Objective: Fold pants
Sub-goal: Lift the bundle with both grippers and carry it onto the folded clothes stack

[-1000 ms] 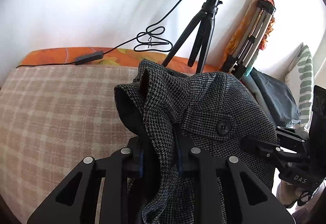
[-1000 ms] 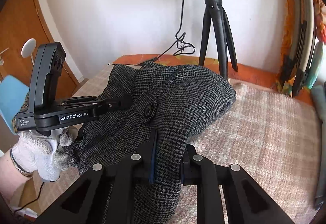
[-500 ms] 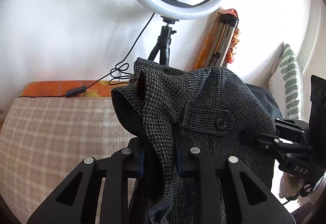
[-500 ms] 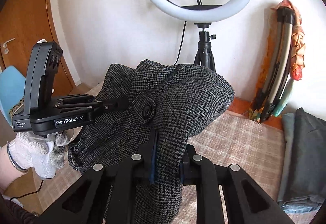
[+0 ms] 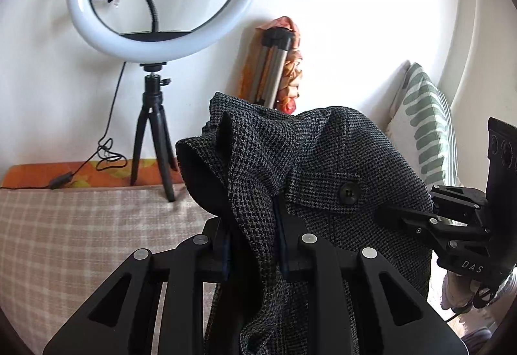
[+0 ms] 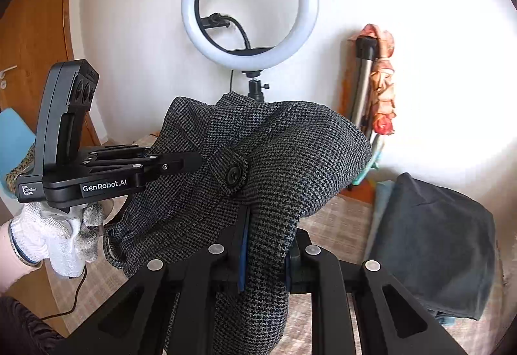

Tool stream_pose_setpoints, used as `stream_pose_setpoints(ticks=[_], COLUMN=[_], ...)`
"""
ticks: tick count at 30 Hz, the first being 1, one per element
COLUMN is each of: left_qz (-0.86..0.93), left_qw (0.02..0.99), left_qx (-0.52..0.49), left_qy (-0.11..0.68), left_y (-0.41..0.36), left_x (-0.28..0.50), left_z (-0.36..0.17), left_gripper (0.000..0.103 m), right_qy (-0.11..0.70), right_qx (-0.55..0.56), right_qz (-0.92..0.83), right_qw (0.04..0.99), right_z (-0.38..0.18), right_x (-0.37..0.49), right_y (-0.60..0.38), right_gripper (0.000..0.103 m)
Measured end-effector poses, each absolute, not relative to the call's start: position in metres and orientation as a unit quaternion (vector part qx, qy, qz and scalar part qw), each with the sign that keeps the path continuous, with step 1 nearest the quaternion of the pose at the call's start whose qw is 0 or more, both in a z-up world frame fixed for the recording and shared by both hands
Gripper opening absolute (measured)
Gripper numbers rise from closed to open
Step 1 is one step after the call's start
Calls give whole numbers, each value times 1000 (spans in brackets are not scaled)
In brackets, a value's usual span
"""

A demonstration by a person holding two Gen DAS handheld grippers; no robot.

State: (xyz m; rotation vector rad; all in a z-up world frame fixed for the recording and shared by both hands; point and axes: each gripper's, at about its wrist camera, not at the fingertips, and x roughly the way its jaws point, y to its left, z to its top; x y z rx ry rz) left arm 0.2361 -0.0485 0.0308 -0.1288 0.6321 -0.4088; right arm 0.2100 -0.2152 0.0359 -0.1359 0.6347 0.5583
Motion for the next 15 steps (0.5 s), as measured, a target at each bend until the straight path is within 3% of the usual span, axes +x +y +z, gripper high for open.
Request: stream_pose_setpoints(ticks=[15], left_qz=[-267], left_qw=[917], left_qx=[-58], left_qy=[292], left_y=[-195], left_x=[295], left_z=[43], left_gripper=[20], right_qy=[297], right_qx=[-110], right_qz=[173], right_qw=[933], right_z=[62], right_x=[248], right_y=[-345], right_gripper=[15])
